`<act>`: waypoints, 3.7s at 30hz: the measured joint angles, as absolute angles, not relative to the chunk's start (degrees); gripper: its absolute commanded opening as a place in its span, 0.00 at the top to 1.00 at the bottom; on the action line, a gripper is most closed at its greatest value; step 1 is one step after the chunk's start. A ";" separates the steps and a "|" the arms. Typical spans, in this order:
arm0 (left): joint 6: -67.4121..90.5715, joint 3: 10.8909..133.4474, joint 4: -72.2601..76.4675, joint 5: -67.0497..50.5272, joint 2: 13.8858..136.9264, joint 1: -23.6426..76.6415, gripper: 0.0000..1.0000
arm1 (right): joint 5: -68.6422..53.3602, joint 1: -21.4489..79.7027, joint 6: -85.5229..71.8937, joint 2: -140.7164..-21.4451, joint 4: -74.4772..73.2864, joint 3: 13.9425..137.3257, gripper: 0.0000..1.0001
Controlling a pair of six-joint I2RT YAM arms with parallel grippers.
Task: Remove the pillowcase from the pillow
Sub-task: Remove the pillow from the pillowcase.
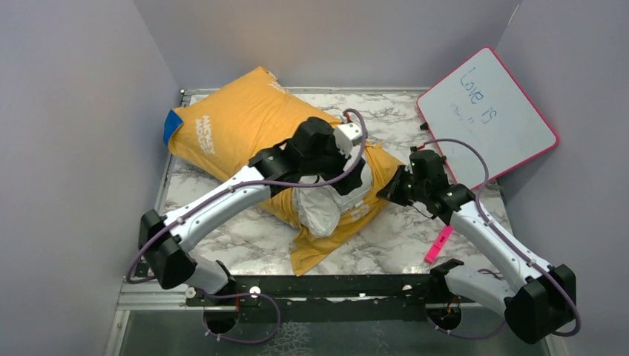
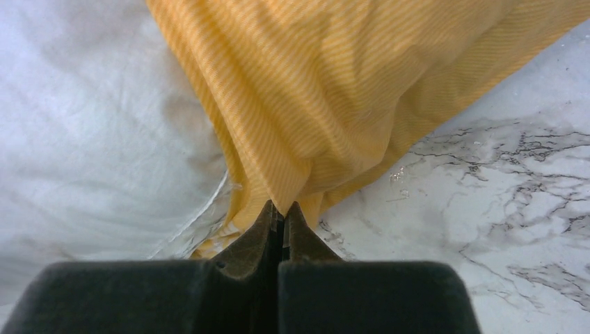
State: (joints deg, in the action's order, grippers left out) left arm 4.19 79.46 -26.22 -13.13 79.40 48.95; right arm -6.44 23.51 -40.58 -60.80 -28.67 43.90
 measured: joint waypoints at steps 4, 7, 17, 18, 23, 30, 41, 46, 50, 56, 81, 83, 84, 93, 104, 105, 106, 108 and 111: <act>-0.10 78.70 -28.36 -11.88 85.97 51.35 0.08 | -6.15 23.51 -42.87 -57.25 -27.27 41.54 1.00; -3.40 78.04 -29.10 -8.82 88.66 52.29 0.05 | -6.24 23.51 -44.51 -56.53 -25.91 39.62 1.00; -11.07 77.73 -27.14 6.22 97.41 56.71 0.50 | -7.31 23.18 -47.53 -58.19 -23.18 36.99 1.00; -10.90 77.10 -26.33 9.74 98.59 57.25 0.59 | -7.29 23.18 -47.66 -58.19 -23.20 36.99 1.00; -8.69 73.08 -22.87 18.04 99.13 58.54 1.00 | -6.68 23.20 -47.99 -58.28 -23.97 36.99 1.00; -5.04 68.47 -20.45 18.85 92.33 58.61 1.00 | -3.55 22.87 -47.94 -59.20 -25.82 37.52 1.00; -3.64 60.88 -19.53 13.39 80.66 58.15 1.00 | -7.40 17.43 -43.03 -65.82 -29.17 44.45 0.99; -2.61 60.01 -19.81 12.75 79.66 58.06 1.00 | -15.05 16.27 -37.67 -68.36 -30.33 47.48 0.78; -1.69 60.47 -21.76 11.86 79.66 57.82 1.00 | -18.70 15.07 -34.35 -64.66 -30.74 48.12 0.52; -0.23 60.53 -23.88 11.33 79.94 57.82 1.00 | -18.81 14.44 -30.46 -57.87 -31.90 55.09 0.37; 1.69 61.54 -25.52 10.76 79.90 58.43 1.00 | -3.40 20.47 -18.92 -82.04 -37.43 69.28 1.00; 1.78 61.36 -25.39 10.81 79.68 58.52 1.00 | -0.60 18.20 -19.97 -83.11 -37.58 69.97 0.99; 1.96 61.06 -25.23 10.83 79.29 58.52 1.00 | -0.32 17.23 -20.38 -83.74 -37.60 70.04 0.99; 3.27 58.59 -25.47 11.33 75.53 58.65 1.00 | -9.72 14.76 -22.00 -89.62 -36.95 67.35 0.88; 4.16 61.49 -28.62 11.73 78.32 58.92 1.00 | -14.55 13.08 -19.64 -76.77 -37.98 64.77 0.46; 4.27 61.56 -28.69 11.75 78.41 58.92 1.00 | -16.16 13.02 -19.94 -74.19 -37.39 63.68 0.44; 4.32 61.65 -28.77 11.77 78.48 58.92 1.00 | -18.15 12.99 -20.38 -71.64 -36.86 62.35 0.42; 4.51 62.04 -29.08 11.77 78.72 58.89 1.00 | -22.83 12.88 -22.06 -67.64 -35.38 58.92 0.40; 4.75 62.37 -29.32 11.77 78.94 58.89 1.00 | -30.59 12.84 -25.06 -65.30 -32.93 52.99 0.40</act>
State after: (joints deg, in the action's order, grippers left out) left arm 4.75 62.37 -29.32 11.77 78.94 58.89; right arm -30.59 12.84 -25.06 -65.30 -32.93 52.99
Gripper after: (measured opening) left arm 0.060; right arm 0.593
